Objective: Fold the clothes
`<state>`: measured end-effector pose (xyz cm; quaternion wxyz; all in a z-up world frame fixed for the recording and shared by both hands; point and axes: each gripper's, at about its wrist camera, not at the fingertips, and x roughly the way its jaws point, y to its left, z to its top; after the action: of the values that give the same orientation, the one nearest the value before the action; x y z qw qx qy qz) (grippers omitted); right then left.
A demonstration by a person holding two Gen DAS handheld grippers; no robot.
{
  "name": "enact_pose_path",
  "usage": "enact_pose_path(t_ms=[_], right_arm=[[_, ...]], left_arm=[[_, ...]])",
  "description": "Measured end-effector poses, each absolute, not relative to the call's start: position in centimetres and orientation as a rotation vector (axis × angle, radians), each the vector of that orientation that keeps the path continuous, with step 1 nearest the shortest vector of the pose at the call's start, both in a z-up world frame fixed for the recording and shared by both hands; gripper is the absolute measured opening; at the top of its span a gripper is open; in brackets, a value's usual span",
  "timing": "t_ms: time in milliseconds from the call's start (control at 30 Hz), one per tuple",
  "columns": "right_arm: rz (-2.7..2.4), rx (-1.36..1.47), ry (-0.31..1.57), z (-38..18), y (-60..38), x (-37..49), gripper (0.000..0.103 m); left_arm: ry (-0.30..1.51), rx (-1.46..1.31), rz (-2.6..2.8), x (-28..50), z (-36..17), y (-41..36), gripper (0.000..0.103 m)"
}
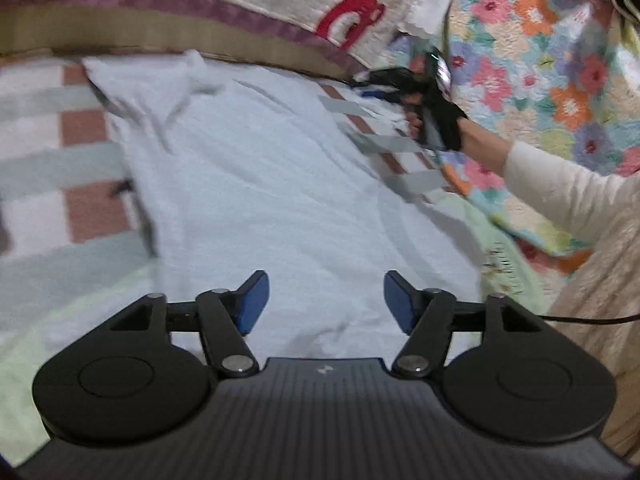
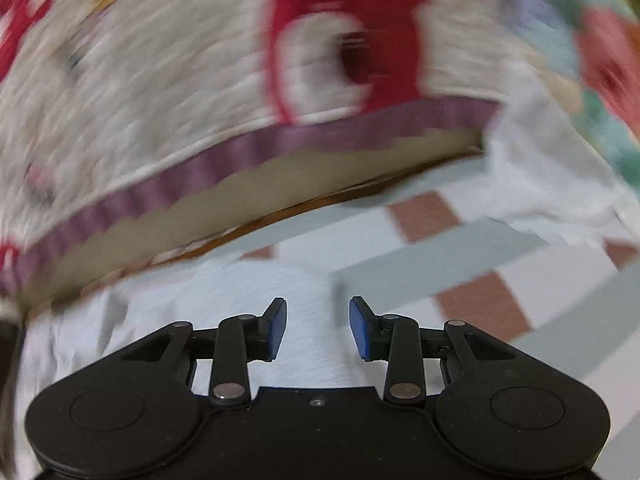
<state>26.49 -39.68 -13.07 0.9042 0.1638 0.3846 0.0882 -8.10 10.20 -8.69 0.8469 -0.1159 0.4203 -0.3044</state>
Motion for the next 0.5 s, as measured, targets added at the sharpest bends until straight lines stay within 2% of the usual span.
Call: enact_pose_path(t_ms=[100, 300, 400, 467, 500], right_arm=[[0.353, 0.428, 0.822, -14.2, -43.0, 26.3, 0.041], [0.358, 0.437, 0.881, -16.5, -44.0, 25.2, 0.042], [0.348, 0.482, 0.893, -17.4, -44.6, 24.8, 0.042], [0.353, 0.536, 0.904, -17.8, -44.9, 24.7, 0.043], [0.366, 0.555, 0.908, -17.9, -44.9, 24.7, 0.043]], left_arm=[[0.922, -0.145, -0.466, -5.8, -10.2, 9.6, 0.074], [0.999, -0.332, -0.192, 3.2, -14.4, 10.1, 0.074], [0.979, -0.359, -0.175, 6.4, -15.7, 9.5, 0.074], [0.975, -0.346, -0.171, 7.8, -16.5, 9.1, 0.069], [0.977, -0.336, -0.165, 7.9, -16.6, 9.2, 0.054]])
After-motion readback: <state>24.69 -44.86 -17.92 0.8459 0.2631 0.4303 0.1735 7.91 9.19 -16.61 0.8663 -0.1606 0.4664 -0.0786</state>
